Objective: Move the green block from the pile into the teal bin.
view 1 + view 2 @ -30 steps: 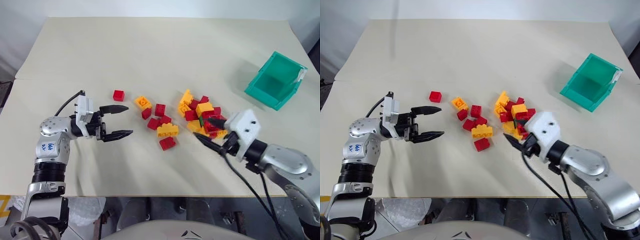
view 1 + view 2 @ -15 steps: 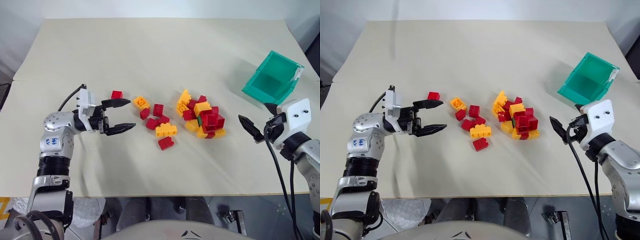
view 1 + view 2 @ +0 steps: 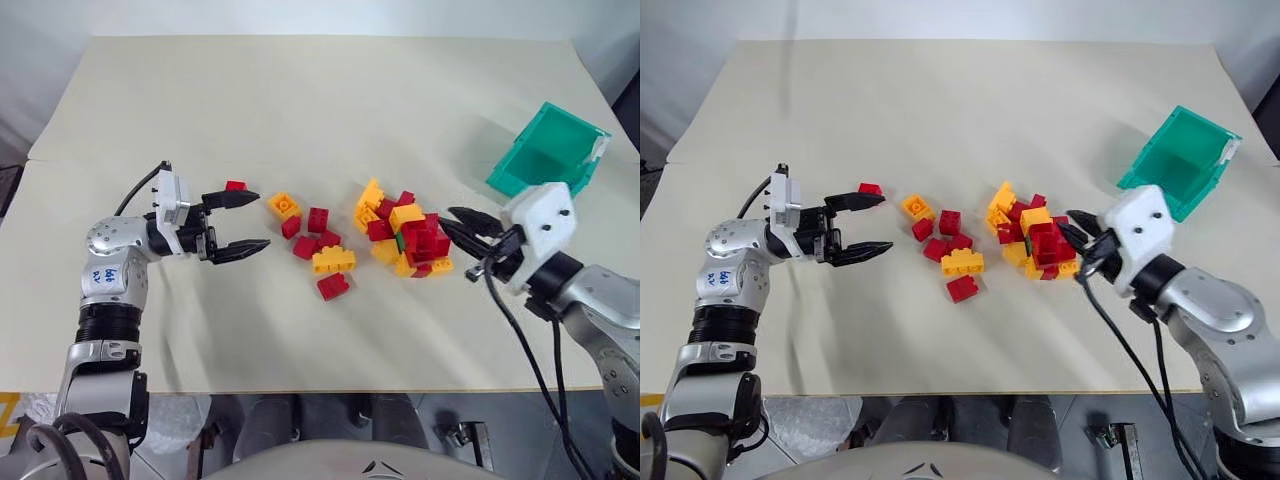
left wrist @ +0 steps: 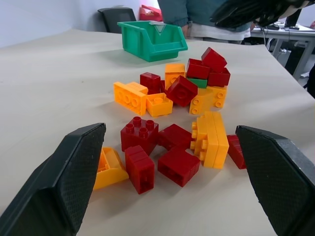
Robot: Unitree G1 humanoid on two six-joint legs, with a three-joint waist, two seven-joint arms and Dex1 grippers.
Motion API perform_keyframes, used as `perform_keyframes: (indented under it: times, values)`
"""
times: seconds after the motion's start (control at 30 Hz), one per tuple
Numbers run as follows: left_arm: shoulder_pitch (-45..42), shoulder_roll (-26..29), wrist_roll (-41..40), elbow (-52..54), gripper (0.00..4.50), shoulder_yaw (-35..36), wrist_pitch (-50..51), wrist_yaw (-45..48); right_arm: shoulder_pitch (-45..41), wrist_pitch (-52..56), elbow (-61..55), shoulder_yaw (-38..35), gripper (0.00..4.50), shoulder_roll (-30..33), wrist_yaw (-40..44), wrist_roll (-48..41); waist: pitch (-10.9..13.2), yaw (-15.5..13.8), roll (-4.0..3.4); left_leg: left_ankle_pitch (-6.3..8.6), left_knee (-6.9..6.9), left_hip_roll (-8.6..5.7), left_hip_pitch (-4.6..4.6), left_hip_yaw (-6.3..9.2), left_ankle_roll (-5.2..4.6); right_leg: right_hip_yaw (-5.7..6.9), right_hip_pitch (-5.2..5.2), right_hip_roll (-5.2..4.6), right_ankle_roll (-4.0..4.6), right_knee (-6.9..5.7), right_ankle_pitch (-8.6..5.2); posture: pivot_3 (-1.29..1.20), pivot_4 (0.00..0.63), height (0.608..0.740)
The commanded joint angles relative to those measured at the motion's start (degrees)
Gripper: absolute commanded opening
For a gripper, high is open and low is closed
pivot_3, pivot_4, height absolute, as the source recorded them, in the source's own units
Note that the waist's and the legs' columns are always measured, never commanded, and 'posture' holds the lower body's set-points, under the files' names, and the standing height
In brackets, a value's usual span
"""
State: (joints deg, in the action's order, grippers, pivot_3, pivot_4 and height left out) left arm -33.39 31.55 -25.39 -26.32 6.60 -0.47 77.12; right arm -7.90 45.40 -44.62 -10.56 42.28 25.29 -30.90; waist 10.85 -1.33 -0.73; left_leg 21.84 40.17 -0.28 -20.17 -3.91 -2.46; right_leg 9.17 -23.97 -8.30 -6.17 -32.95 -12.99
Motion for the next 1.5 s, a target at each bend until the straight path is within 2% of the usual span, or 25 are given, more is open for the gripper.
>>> perform_keyframes:
  times: [0.03,0.13,0.27,0.4,0.53,0.73,0.9,1.07,1.17,1.3,1.33,1.37,1.5]
  values:
    - [-0.16,-0.20,-0.26,0.92,4.50,0.30,-0.59,0.13,-4.43,3.54,-5.23,5.70,0.02,-1.73,0.36,-4.98,0.00,0.03,0.00,0.00,0.00,0.00,0.00,0.00,0.00,-0.01,0.00,0.00,0.00,0.00,0.00,0.00,0.150,0.740]
    - [-0.19,-0.49,-0.30,1.22,4.50,0.12,-0.56,0.14,-5.70,5.55,-4.27,11.42,0.02,-2.79,0.92,-5.20,0.00,-0.09,0.01,0.00,0.00,0.01,-0.01,0.05,0.00,0.04,0.00,0.00,0.00,0.00,0.00,0.00,0.150,0.740]
    - [0.05,-0.77,-0.62,2.42,4.50,0.03,-0.24,-0.01,-7.27,2.57,2.56,17.96,0.02,-4.54,0.22,0.50,-0.02,0.04,0.05,0.01,0.03,-0.06,-0.03,0.02,-0.03,0.02,0.00,-0.04,-0.01,0.02,0.00,0.00,0.150,0.740]
    - [0.48,-1.18,-0.87,3.85,4.50,-0.30,0.07,0.39,-9.05,-2.19,10.36,19.69,0.02,-7.02,0.24,5.23,-0.02,0.10,0.05,0.01,0.02,-0.03,-0.02,0.00,-0.02,0.03,0.00,-0.01,-0.01,0.00,0.00,0.00,0.150,0.740]
    - [1.20,-1.71,-1.45,5.86,4.50,-0.66,0.61,0.72,-9.34,-5.86,16.76,16.59,0.02,-8.01,-0.45,8.73,-0.02,0.06,0.05,0.01,0.02,-0.02,-0.03,-0.02,-0.02,0.04,0.00,0.01,-0.01,0.00,0.00,0.00,0.150,0.740]
    - [0.69,-2.65,-1.42,6.12,4.50,-1.29,0.78,1.62,-5.06,-10.45,23.47,6.31,0.02,-4.47,-0.02,11.91,-0.02,-0.09,0.06,0.01,0.03,-0.04,-0.05,-0.02,-0.02,0.04,0.01,0.00,-0.02,0.03,0.01,0.00,0.150,0.740]
    - [0.50,-3.40,-1.21,5.80,4.50,-1.33,0.46,1.63,-1.52,-11.23,22.42,1.94,0.02,-2.19,1.99,12.06,-0.02,0.09,0.05,0.00,0.01,0.02,-0.02,-0.04,0.00,0.03,0.01,0.04,-0.02,0.02,0.01,0.00,0.150,0.740]
    - [0.40,-4.12,-1.09,5.14,4.50,-1.43,0.04,2.05,4.49,-6.94,14.36,-6.60,0.02,1.12,8.36,4.03,-0.01,-0.05,0.04,-0.01,0.03,0.04,0.00,-0.05,0.01,0.00,0.01,0.05,-0.02,-0.01,0.01,0.00,0.150,0.740]
    - [0.23,-4.34,-1.00,4.49,4.50,-1.46,-0.25,2.38,12.41,-4.56,10.74,-15.03,0.60,5.77,15.79,-0.43,-0.01,-0.54,0.05,0.00,0.03,0.01,-0.05,0.00,0.00,0.04,0.02,0.04,-0.02,0.04,0.01,0.00,0.150,0.740]
    - [-0.25,-4.49,-0.88,3.07,4.50,-1.45,-0.91,2.93,21.41,-3.51,10.62,-27.18,1.84,9.26,23.34,-3.64,-0.01,-0.83,0.07,0.04,0.05,-0.03,-0.04,-0.04,-0.09,-0.01,0.06,0.01,-0.11,0.11,0.06,0.00,0.150,0.740]
    - [-0.46,-4.49,-0.83,2.56,4.50,-1.42,-1.10,3.11,24.93,-3.93,11.03,-30.94,2.27,10.31,26.24,-2.74,0.00,-0.83,0.08,0.05,0.07,-0.03,-0.02,-0.04,-0.09,-0.02,0.08,0.01,-0.12,0.11,0.07,0.00,0.150,0.740]
    - [-0.63,-4.48,-0.80,2.18,4.50,-1.40,-1.24,3.24,27.36,-4.32,11.33,-33.43,2.51,11.07,28.17,-2.09,-0.01,-0.87,0.07,0.05,0.08,-0.02,-0.01,-0.03,-0.10,-0.02,0.10,0.01,-0.12,0.10,0.07,0.00,0.150,0.740]
    - [-1.39,-4.40,-0.69,0.45,4.50,-1.36,-1.99,3.72,30.19,-2.54,9.88,-39.14,3.76,12.73,30.14,-3.28,0.00,-0.67,0.08,0.06,0.09,-0.01,0.06,-0.01,-0.11,-0.03,0.16,-0.01,-0.12,0.09,0.07,0.00,0.150,0.740]
